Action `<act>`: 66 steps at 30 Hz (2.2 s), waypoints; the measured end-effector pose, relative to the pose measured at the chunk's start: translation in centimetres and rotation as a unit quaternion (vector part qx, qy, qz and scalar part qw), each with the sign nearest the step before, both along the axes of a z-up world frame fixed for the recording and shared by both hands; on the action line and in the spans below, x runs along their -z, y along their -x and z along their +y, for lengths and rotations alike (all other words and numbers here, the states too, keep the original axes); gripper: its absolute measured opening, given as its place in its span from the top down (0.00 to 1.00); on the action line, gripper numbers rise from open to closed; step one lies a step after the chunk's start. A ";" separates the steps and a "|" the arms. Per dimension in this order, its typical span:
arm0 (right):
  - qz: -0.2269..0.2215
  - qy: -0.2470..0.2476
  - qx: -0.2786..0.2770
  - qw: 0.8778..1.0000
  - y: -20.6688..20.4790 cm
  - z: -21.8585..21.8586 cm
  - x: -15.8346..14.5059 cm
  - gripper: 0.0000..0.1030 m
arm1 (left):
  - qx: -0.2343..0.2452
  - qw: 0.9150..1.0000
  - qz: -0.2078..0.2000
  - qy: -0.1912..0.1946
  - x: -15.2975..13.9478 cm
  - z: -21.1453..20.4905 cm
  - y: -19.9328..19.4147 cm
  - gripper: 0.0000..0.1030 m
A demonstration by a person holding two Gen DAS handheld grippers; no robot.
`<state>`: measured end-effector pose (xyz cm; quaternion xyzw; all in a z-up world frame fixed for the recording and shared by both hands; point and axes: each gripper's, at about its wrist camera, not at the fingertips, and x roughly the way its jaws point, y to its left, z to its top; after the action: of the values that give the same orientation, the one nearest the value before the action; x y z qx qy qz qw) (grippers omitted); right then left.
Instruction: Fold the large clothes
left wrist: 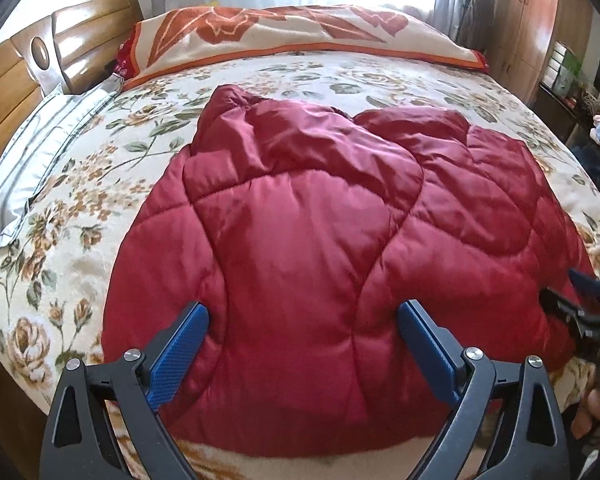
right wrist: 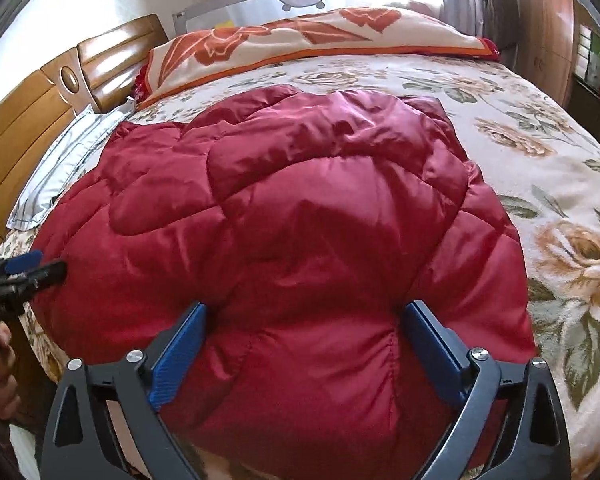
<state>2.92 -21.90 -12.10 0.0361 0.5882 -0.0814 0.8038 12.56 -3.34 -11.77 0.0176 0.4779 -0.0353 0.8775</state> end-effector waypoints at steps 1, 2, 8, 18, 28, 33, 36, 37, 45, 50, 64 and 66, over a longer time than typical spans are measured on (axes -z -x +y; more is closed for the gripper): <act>0.000 0.000 0.000 1.000 0.0 0.0 0.0 0.05 | -0.001 1.000 0.004 -0.001 0.3 -0.1 -0.3 0.05; 0.000 0.001 0.000 1.000 0.1 0.1 0.1 0.05 | -0.002 1.000 0.009 -0.002 0.7 -0.1 -0.6 0.04; 0.000 0.009 0.000 1.000 -0.1 0.5 0.4 0.03 | 0.000 1.000 0.010 -0.014 2.0 -0.3 -1.1 0.02; 0.003 0.020 0.002 1.000 0.0 0.9 0.4 0.03 | 0.006 1.000 0.007 -0.020 2.2 -0.5 -1.0 0.02; 0.005 0.019 0.000 1.000 0.0 0.7 0.4 0.03 | 0.013 1.000 0.001 -0.022 2.3 -0.4 -0.5 0.02; 0.000 0.023 0.000 1.000 0.3 0.7 0.4 0.03 | 0.014 1.000 -0.003 -0.027 2.3 -0.5 -0.1 0.02; -0.003 0.022 -0.001 1.000 0.7 0.6 0.4 0.03 | 0.014 0.999 -0.003 -0.029 2.2 -0.5 0.1 0.02; -0.004 0.022 -0.001 1.000 0.8 0.5 0.3 0.03 | 0.014 0.999 -0.003 -0.029 2.1 -0.6 0.2 0.02; -0.022 0.020 0.000 1.000 1.8 0.4 -1.8 0.07 | 0.020 0.999 -0.015 -0.032 1.1 -0.5 1.6 0.05; -0.012 0.010 0.006 1.000 2.5 -0.6 -0.7 0.07 | 0.019 0.999 -0.011 -0.031 1.4 -0.3 1.3 0.03; -0.052 -0.022 -0.003 0.998 4.9 1.3 -5.9 0.07 | 0.025 0.999 -0.022 -0.028 -1.2 -0.3 5.7 0.11; -0.057 -0.024 -0.010 0.998 5.3 1.9 -6.7 0.08 | 0.028 0.999 -0.025 -0.032 -1.6 -0.4 6.5 0.16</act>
<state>-2.41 -20.01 -5.39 0.0545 0.5434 -0.0571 0.8358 6.06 -3.75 -10.19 0.0596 0.4561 -0.0444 0.8868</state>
